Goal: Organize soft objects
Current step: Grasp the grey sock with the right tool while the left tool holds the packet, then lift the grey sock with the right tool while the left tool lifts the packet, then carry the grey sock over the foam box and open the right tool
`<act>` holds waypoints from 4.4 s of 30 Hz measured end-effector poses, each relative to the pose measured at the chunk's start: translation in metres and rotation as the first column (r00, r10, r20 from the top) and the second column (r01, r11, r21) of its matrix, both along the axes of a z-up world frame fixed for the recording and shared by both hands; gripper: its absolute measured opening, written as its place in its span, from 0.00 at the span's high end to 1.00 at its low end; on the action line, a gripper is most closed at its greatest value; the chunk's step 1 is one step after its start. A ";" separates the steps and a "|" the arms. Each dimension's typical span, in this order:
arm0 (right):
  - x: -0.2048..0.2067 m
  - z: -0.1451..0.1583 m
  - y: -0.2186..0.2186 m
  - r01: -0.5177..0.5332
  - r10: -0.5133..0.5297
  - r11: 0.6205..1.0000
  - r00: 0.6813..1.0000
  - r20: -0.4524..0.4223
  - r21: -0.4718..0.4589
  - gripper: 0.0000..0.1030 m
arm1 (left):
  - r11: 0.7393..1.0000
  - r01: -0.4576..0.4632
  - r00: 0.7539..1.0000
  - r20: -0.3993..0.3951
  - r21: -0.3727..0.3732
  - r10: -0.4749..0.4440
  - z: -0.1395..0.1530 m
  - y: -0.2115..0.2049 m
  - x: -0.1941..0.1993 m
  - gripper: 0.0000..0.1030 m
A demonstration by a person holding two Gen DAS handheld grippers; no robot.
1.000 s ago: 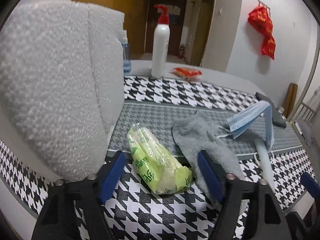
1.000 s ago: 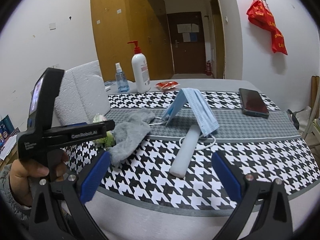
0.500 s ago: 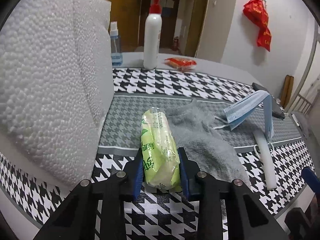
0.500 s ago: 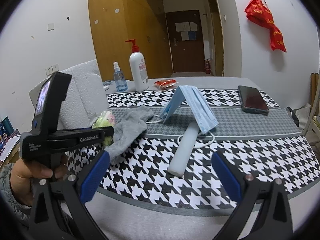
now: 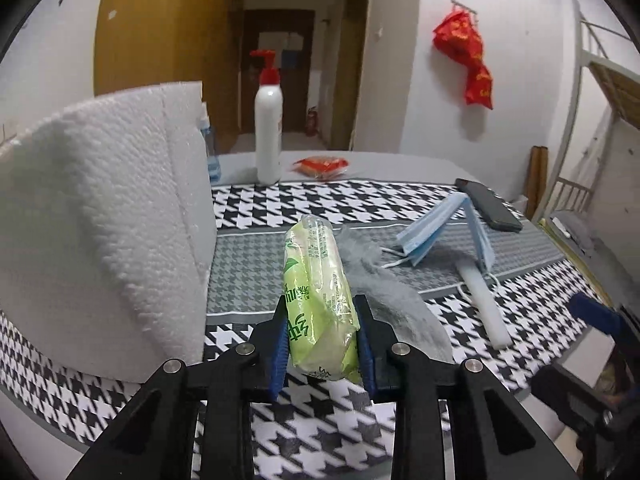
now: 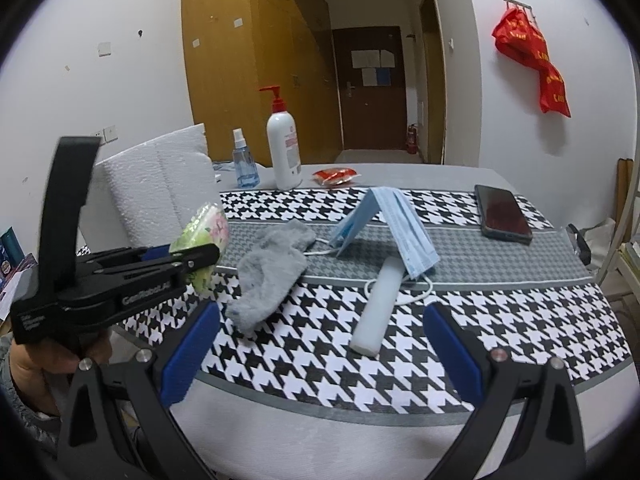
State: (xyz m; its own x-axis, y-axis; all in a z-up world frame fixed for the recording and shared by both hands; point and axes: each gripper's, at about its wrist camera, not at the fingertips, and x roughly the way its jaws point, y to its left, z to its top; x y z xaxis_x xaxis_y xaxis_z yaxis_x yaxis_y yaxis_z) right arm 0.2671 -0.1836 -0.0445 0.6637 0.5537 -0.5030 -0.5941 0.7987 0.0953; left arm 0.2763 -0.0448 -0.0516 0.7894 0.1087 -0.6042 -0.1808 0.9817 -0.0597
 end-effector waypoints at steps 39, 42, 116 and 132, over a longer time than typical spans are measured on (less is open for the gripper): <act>0.045 -0.021 0.114 -0.110 0.090 0.983 0.986 -0.137 -0.145 0.12 | 0.995 0.087 0.996 0.039 -0.037 -0.086 -0.009 0.056 -0.056 0.70; 0.052 -0.027 0.119 -0.095 0.068 0.981 0.986 -0.155 -0.171 0.21 | 0.994 0.097 0.995 0.043 -0.045 -0.095 -0.010 0.060 -0.059 0.70; -0.073 0.116 0.071 -0.125 0.102 0.977 0.985 0.137 0.172 0.90 | 0.993 0.018 0.954 0.296 0.113 -0.051 0.097 0.113 -0.180 0.71; -0.053 0.133 0.147 -0.260 0.234 0.954 0.957 0.169 0.152 0.90 | 0.983 -0.153 0.946 0.304 0.104 0.115 0.089 0.165 -0.198 0.71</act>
